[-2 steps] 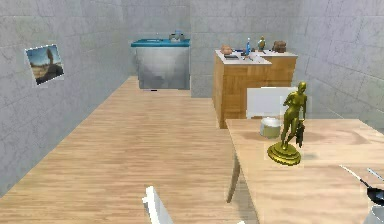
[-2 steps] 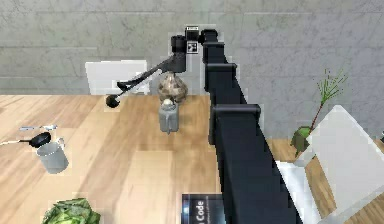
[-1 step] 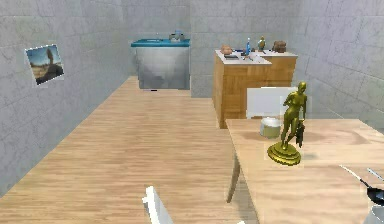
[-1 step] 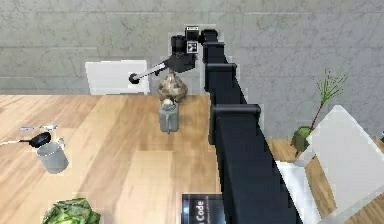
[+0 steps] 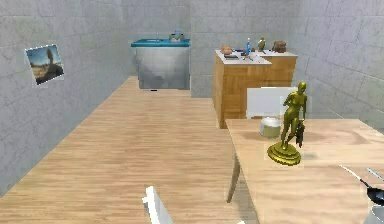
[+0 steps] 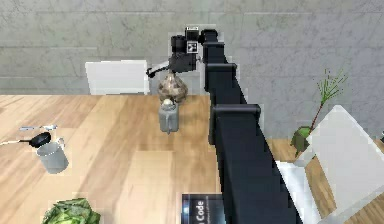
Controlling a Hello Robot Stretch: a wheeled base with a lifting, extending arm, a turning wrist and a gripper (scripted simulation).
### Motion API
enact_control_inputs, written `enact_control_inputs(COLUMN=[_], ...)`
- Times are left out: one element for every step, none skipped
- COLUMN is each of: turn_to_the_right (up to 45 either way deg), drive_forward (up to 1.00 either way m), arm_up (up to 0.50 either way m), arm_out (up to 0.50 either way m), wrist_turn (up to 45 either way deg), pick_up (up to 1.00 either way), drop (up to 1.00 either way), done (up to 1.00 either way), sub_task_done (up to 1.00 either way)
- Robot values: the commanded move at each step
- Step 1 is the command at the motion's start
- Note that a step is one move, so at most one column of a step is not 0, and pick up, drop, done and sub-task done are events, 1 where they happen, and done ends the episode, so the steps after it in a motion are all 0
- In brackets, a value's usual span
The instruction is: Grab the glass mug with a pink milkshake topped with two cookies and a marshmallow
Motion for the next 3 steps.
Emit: enact_control_inputs(turn_to_the_right=[0.0,0.0,0.0], drive_forward=[0.00,0.00,0.00], arm_up=[-0.30,0.00,0.10], arm_out=[0.00,0.00,0.00], wrist_turn=[0.0,0.0,0.0], pick_up=[0.00,1.00,0.00], drop=[0.00,0.00,0.00], done=[0.00,0.00,0.00], sub_task_done=[0.00,0.00,0.00])
